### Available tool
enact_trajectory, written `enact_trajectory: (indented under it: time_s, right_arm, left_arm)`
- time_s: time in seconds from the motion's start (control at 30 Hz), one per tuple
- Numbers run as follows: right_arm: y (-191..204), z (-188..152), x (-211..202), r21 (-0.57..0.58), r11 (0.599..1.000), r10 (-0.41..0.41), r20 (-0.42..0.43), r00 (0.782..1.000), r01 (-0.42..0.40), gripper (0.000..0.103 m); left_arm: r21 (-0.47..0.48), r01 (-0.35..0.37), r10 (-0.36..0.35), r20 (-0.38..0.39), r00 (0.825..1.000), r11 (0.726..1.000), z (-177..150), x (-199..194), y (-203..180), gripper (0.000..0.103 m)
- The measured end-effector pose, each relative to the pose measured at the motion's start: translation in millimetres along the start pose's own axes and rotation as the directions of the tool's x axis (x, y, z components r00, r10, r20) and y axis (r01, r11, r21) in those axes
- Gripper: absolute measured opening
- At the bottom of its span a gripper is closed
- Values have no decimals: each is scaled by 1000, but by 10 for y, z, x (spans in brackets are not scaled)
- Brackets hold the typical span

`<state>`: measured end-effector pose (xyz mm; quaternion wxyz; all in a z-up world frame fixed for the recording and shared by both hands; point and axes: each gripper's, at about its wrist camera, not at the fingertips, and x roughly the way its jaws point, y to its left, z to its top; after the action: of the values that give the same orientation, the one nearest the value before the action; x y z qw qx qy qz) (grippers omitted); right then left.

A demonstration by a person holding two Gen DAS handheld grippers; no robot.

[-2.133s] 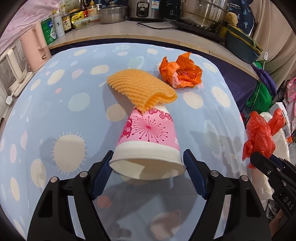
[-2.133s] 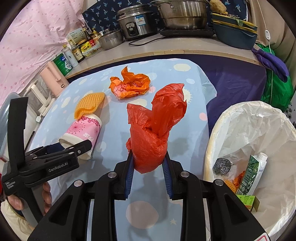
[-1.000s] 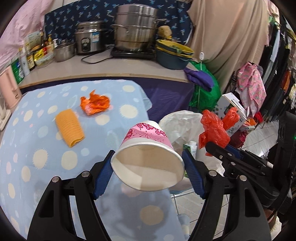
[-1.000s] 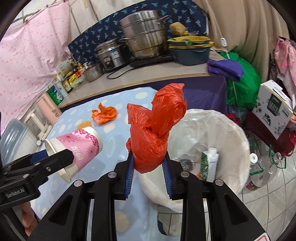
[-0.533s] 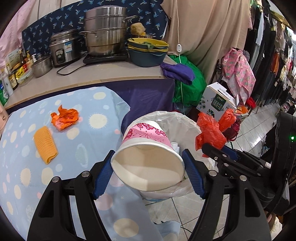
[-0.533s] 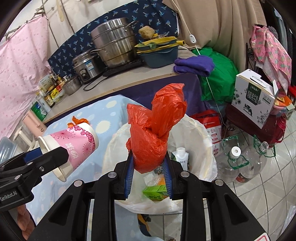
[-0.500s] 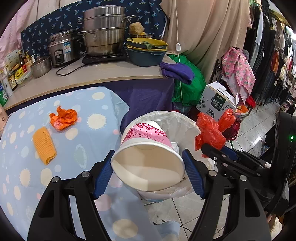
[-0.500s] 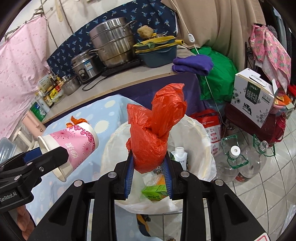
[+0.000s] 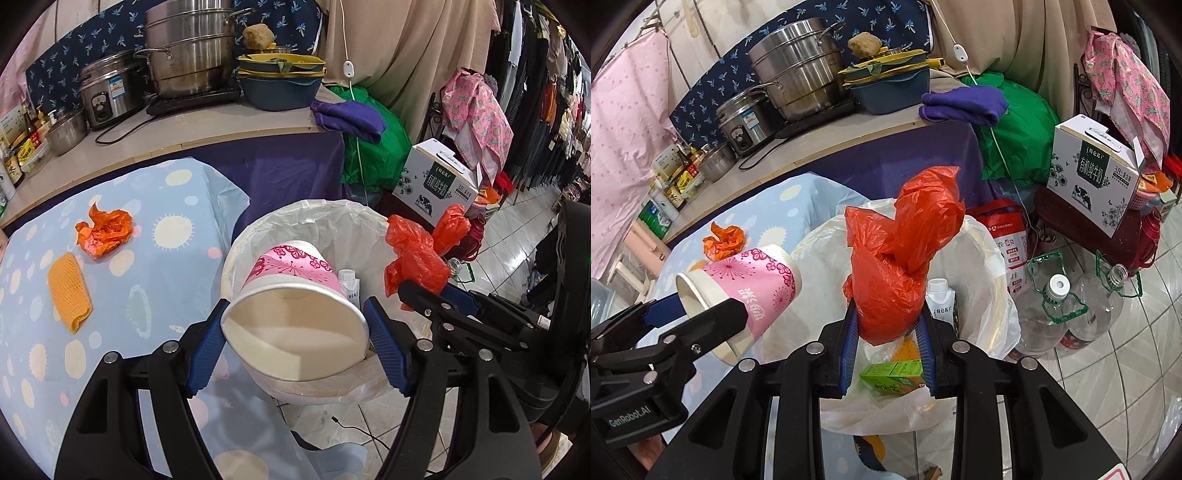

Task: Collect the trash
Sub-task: 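Open both grippers to drop the cup and red bag into the bin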

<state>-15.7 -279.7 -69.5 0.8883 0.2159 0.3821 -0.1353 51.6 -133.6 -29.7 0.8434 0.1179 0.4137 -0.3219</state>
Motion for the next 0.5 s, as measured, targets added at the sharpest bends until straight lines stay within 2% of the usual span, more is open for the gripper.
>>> enact_trajectory:
  time_s: [0.13, 0.2, 0.23, 0.3, 0.5]
  right_arm:
    - [-3, 30, -18, 12, 1000, -6, 19, 1000, 5, 35]
    - [3, 49, -39, 21, 1000, -22, 36, 999, 21, 51]
    - [-2, 56, -47, 25, 1000, -20, 41, 999, 19, 52]
    - [-6, 74, -61, 34, 999, -13, 45, 999, 11, 53]
    - [19, 102, -88, 30, 1000, -10, 53, 999, 9, 54]
  left_arm:
    - [8, -3, 3, 8, 1000, 1000, 3, 6, -15, 75]
    - [-12, -12, 12, 19, 1000, 1000, 13, 1, 9, 76]
    - [-21, -16, 17, 22, 1000, 1000, 19, -1, 20, 81]
    - [-38, -25, 26, 23, 999, 999, 32, 2, 62, 85]
    - [-49, -36, 36, 14, 999, 998, 38, 24, 123, 85]
